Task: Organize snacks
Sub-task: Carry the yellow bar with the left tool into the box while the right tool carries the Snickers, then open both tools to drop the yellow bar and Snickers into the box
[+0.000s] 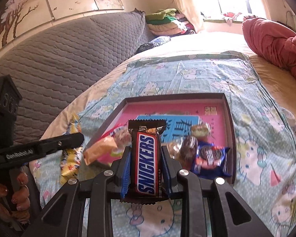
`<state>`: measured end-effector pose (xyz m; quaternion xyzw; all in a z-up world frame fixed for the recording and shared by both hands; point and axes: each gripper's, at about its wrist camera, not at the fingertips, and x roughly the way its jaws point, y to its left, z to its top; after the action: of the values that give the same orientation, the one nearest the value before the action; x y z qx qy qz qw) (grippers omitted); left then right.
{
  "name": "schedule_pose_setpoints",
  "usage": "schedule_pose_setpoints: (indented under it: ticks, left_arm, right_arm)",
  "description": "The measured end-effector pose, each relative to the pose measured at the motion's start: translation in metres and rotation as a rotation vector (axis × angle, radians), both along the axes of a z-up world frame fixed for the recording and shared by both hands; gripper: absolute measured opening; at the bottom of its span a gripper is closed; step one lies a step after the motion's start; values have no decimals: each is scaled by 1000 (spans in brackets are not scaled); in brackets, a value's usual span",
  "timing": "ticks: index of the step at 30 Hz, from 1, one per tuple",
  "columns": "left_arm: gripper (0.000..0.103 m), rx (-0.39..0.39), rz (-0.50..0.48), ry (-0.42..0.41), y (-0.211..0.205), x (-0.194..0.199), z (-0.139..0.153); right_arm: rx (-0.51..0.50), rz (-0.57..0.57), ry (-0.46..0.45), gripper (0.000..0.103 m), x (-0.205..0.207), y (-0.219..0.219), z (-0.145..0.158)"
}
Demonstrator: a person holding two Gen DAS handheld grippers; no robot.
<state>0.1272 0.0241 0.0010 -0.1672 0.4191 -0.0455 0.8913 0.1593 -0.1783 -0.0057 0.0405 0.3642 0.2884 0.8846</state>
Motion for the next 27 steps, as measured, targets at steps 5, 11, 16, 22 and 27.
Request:
schedule_pose_setpoints:
  ticks: [5, 11, 16, 22, 27]
  left_arm:
    - [26, 24, 2, 29, -7, 25, -20]
    - [26, 35, 18, 89, -7, 48, -50]
    - [28, 9, 24, 89, -4, 50, -54]
    - [53, -9, 17, 47, -1, 46, -40]
    - [57, 32, 19, 10, -1, 34, -23]
  right_arm:
    - [-13, 17, 8, 29, 15, 8, -6]
    - [-88, 23, 47, 29, 40, 24, -31]
    - [-90, 37, 87, 31, 49, 29, -44]
    - [-69, 15, 51, 45, 43, 23, -32]
    - [-57, -5, 14, 46, 29, 15, -16]
